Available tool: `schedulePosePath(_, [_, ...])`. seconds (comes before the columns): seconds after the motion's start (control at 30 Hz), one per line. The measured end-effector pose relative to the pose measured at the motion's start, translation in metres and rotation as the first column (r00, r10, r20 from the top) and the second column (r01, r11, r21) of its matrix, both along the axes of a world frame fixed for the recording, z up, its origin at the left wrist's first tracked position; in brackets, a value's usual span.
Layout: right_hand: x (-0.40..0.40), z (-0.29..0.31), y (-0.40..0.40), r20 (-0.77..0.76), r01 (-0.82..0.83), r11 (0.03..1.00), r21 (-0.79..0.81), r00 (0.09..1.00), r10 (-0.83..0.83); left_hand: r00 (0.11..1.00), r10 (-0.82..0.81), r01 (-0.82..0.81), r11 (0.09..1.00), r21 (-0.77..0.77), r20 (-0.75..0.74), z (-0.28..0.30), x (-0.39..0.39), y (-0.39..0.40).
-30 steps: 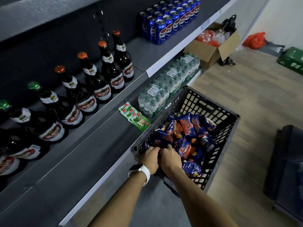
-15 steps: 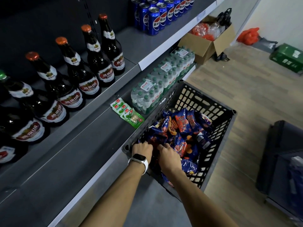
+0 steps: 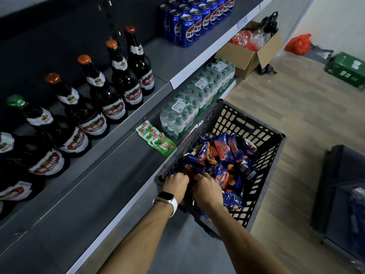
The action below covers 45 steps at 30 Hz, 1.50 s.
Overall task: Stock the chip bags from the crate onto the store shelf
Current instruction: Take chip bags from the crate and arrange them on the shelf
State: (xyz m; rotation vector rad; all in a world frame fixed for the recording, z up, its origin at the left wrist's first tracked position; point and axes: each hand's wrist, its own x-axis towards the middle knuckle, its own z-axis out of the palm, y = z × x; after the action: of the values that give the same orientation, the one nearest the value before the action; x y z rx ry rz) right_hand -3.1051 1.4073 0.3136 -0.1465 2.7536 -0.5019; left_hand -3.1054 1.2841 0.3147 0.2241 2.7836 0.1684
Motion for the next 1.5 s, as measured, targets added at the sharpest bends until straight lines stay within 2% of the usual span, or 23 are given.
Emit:
schedulePosePath(0.23, [0.001,0.041,0.005,0.041,-0.037,0.999,-0.034,0.998,0.039,0.978,-0.157,0.172,0.98,0.1,-0.14,0.037,0.01,0.017])
schedulePosePath(0.33, [0.0,0.056,0.017,0.1,-0.097,0.994,-0.039,0.99,0.101,0.957,-0.202,0.225,0.97,0.092,-0.21,0.044,0.017,0.019])
schedulePosePath(0.4, [0.001,0.064,0.025,0.169,-0.152,0.987,-0.057,0.972,0.16,0.915,-0.229,0.277,0.955,0.104,-0.331,0.05,0.024,0.023])
schedulePosePath(0.5, [0.003,0.069,0.034,0.213,-0.256,0.964,-0.069,0.94,0.265,0.873,-0.284,0.344,0.935,0.086,-0.397,0.06,0.029,0.029])
schedulePosePath(0.57, [0.006,0.073,0.037,0.197,-0.263,0.963,-0.057,0.943,0.269,0.831,-0.346,0.408,0.911,0.053,-0.435,0.066,0.03,0.03])
schedulePosePath(0.7, [0.017,0.08,0.046,0.119,-0.011,0.992,-0.13,0.993,0.026,0.8,-0.37,0.467,0.878,0.103,-0.471,0.077,0.034,0.032])
schedulePosePath(0.83, [0.025,0.087,0.048,0.128,0.197,0.953,-0.231,0.977,-0.171,0.808,-0.35,0.473,0.865,0.169,-0.473,0.082,0.039,0.031])
schedulePosePath(0.93, [0.023,0.09,0.051,0.182,0.335,0.9,-0.279,0.939,-0.293,0.87,-0.207,0.35,0.899,0.264,-0.448,0.084,0.039,0.02])
schedulePosePath(1.0, [0.02,0.091,0.056,0.239,0.412,0.854,-0.318,0.906,-0.348,0.916,0.002,0.173,0.901,0.399,-0.401,0.086,0.037,0.009])
schedulePosePath(1.03, [0.019,0.093,0.059,0.26,0.433,0.836,-0.336,0.896,-0.36,0.932,0.124,0.063,0.869,0.49,-0.341,0.086,0.036,0.003])
schedulePosePath(1.07, [0.017,0.093,0.063,0.273,0.446,0.823,-0.352,0.89,-0.366,0.944,0.242,-0.07,0.81,0.582,-0.224,0.084,0.034,-0.004])
schedulePosePath(1.1, [0.015,0.093,0.066,0.293,0.46,0.81,-0.363,0.882,-0.37,0.941,0.337,-0.231,0.723,0.651,-0.041,0.083,0.031,-0.011])
schedulePosePath(1.17, [0.012,0.098,0.068,0.338,0.473,0.778,-0.413,0.873,-0.351,0.846,0.417,-0.526,0.549,0.649,0.333,0.079,0.025,-0.024])
schedulePosePath(1.2, [0.011,0.1,0.069,0.369,0.474,0.753,-0.456,0.871,-0.325,0.792,0.41,-0.609,0.483,0.63,0.452,0.078,0.023,-0.027])
schedulePosePath(1.27, [0.007,0.101,0.07,0.444,0.502,0.693,-0.518,0.85,-0.284,0.723,0.359,-0.691,0.373,0.619,0.591,0.082,0.022,-0.028])
schedulePosePath(1.33, [0.006,0.109,0.066,0.491,0.51,0.64,-0.575,0.841,-0.228,0.698,0.297,-0.716,0.286,0.637,0.651,0.087,0.021,-0.029])
schedulePosePath(1.4, [0.004,0.113,0.063,0.493,0.51,0.603,-0.613,0.844,-0.213,0.708,0.259,-0.706,0.274,0.653,0.657,0.085,0.021,-0.032])
schedulePosePath(1.5, [0.002,0.117,0.054,0.45,0.493,0.612,-0.618,0.86,-0.239,0.736,0.273,-0.677,0.322,0.662,0.62,0.083,0.022,-0.035])
